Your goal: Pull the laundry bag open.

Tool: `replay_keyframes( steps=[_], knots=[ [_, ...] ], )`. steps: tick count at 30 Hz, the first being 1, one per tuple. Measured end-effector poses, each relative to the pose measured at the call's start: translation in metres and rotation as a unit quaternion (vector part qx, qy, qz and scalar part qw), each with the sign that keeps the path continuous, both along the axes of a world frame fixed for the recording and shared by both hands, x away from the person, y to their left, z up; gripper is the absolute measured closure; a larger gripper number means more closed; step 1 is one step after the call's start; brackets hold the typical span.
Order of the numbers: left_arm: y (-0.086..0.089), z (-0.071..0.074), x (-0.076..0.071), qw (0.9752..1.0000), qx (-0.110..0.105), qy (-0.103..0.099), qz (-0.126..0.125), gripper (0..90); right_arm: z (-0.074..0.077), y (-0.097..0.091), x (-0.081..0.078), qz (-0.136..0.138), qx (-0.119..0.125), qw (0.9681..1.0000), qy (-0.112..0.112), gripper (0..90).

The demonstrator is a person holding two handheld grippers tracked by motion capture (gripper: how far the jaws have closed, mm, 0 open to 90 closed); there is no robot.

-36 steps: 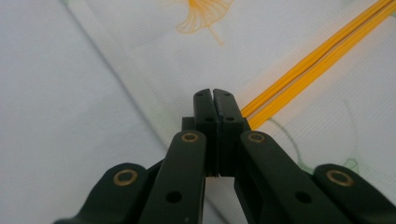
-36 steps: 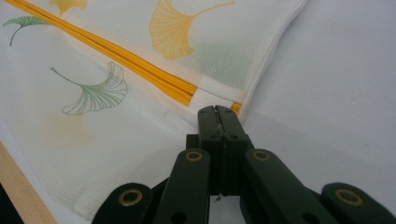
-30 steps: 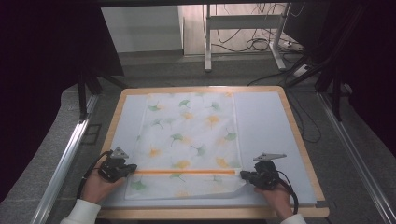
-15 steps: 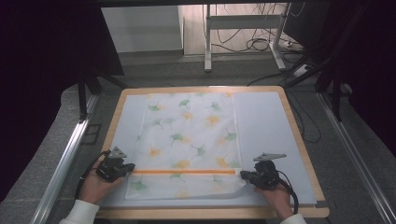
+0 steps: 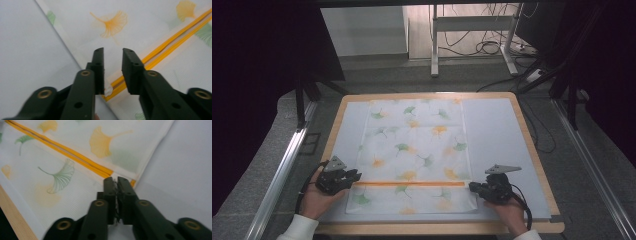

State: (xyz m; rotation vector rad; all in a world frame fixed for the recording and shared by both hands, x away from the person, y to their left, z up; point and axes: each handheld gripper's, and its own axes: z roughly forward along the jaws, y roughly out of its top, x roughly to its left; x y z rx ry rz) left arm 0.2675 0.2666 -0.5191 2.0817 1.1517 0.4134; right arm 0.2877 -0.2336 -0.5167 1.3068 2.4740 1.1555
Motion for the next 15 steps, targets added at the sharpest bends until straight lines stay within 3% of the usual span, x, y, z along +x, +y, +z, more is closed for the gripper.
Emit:
replay_keyframes(
  steps=[4,10,13,15],
  knots=[
    [-0.003,0.003,-0.001,0.9997,-0.009,-0.021,0.005,57.9,0.008,-0.001,-0.005,0.003,0.004,0.9991,-0.042,72.0],
    [0.001,0.003,-0.002,0.9984,-0.002,-0.045,0.033,41.4,0.013,-0.015,-0.002,-0.021,0.017,0.9975,-0.065,54.1],
    [0.01,0.001,-0.001,0.9969,-0.002,-0.045,0.064,37.5,0.014,-0.028,0.0,-0.037,0.019,0.9962,-0.076,50.5],
    [0.018,-0.001,0.0,0.9961,-0.014,-0.04,0.078,37.0,0.014,-0.037,0.001,-0.047,0.02,0.9951,-0.084,49.6]
  ],
)
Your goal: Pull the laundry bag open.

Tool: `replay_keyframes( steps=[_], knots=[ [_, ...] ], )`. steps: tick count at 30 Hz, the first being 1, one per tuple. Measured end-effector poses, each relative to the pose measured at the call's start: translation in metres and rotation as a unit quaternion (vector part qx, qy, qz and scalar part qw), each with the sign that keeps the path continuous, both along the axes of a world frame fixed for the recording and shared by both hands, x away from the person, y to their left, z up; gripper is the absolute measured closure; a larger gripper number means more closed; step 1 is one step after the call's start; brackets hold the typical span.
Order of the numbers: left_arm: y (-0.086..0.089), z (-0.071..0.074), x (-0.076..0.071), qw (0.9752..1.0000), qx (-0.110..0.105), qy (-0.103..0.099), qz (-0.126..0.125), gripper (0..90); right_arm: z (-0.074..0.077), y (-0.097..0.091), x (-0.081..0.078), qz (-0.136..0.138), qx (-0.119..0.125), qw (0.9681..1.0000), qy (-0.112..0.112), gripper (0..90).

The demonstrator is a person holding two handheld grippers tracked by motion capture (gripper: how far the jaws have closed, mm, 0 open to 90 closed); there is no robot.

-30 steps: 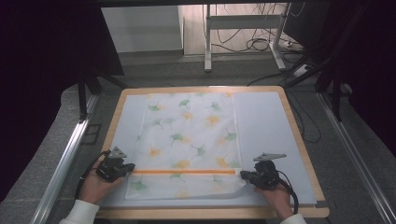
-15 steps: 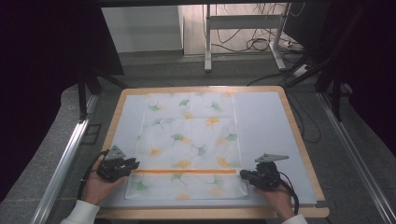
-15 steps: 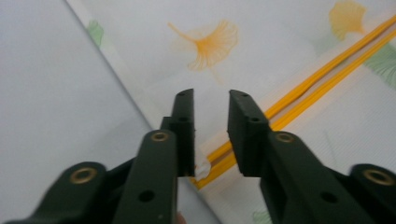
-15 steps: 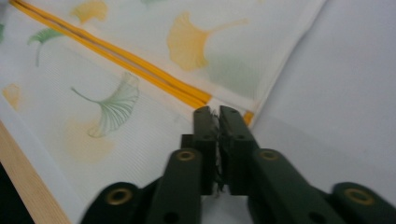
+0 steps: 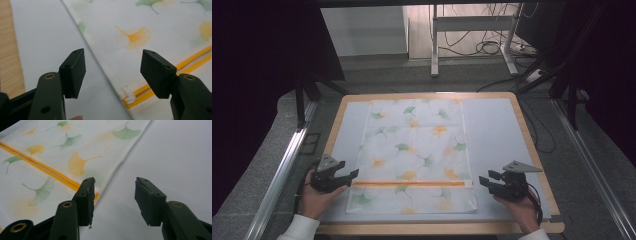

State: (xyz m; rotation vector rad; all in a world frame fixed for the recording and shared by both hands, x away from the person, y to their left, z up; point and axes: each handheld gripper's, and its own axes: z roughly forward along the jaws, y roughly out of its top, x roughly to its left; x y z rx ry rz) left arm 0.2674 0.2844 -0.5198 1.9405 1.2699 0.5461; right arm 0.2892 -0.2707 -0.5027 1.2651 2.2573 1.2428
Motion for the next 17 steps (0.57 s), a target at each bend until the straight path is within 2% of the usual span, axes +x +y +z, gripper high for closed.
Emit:
replay_keyframes(
  steps=[6,13,17],
  knots=[
    [0.011,-0.002,-0.003,0.9998,-0.013,-0.005,0.017,35.2,-0.002,-0.014,0.003,-0.018,-0.003,0.9998,0.001,47.1],
    [0.012,-0.003,-0.002,0.9998,-0.01,-0.001,0.018,35.0,-0.002,-0.012,0.002,-0.014,-0.014,0.9998,-0.002,45.1],
    [0.012,-0.003,-0.002,0.9997,-0.01,-0.005,0.022,34.1,-0.002,-0.012,0.003,-0.018,-0.011,0.9998,-0.003,42.9]
  ],
)
